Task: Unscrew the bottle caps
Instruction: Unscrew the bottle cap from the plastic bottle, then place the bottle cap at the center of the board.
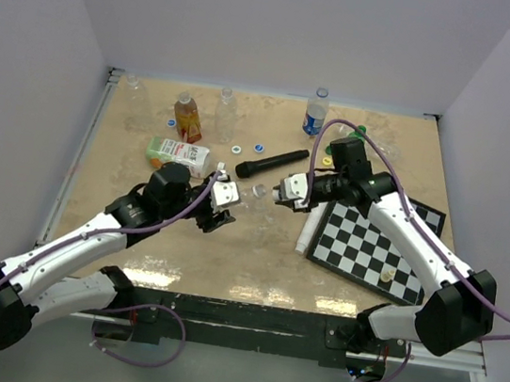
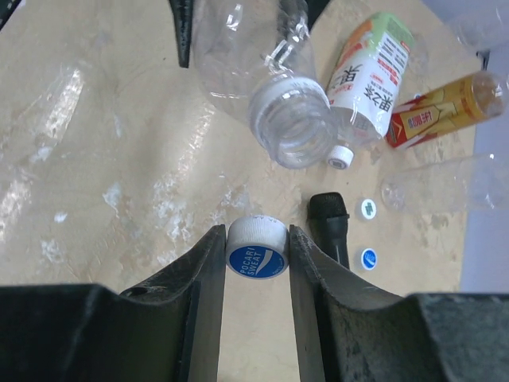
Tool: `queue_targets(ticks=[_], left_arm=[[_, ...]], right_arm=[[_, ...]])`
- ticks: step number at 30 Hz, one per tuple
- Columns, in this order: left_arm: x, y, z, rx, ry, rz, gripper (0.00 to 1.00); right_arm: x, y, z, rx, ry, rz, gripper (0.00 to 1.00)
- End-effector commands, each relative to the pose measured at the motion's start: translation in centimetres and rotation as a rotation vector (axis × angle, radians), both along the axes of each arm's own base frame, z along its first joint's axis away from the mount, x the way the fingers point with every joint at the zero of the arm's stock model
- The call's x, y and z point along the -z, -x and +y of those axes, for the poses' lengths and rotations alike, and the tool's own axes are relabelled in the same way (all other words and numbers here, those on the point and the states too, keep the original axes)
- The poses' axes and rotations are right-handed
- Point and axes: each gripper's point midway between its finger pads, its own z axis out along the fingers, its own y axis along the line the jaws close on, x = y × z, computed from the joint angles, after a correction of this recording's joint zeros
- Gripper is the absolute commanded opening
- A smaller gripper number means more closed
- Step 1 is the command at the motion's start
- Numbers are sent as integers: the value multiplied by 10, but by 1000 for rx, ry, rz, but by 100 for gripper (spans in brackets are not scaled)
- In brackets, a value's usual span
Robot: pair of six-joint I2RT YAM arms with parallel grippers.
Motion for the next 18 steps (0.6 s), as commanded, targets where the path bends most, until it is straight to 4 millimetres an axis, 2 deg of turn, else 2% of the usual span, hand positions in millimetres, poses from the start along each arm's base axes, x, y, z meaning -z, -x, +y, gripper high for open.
queue_targets(ticks=[1, 7, 14, 18], left_arm=[[-22, -12, 7, -60, 42, -105, 10], [-34, -16, 15, -105, 58, -160, 10], [-49, -19, 25, -162, 87, -217, 10], [-72, -23, 39, -242, 144, -285, 10]], right_arm=[[-18, -15, 9, 158, -88, 140, 4], [-16, -31, 15, 270, -100, 260, 6], [-7, -37, 20, 323, -94, 362, 6], [2, -40, 25, 359, -78, 411, 6]])
